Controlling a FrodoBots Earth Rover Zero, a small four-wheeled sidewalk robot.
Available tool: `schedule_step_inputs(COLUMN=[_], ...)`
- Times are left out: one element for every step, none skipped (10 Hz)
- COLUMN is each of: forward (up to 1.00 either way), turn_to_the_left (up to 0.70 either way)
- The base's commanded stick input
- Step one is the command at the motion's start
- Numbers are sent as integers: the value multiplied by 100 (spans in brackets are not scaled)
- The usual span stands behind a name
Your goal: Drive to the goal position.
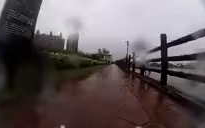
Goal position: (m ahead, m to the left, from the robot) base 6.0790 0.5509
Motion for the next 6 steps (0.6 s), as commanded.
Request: schedule_step_inputs(forward=[100, 100, 100, 100, 100, 100], turn_to_the_left=[0, 0, -5, -28, -40, -32])
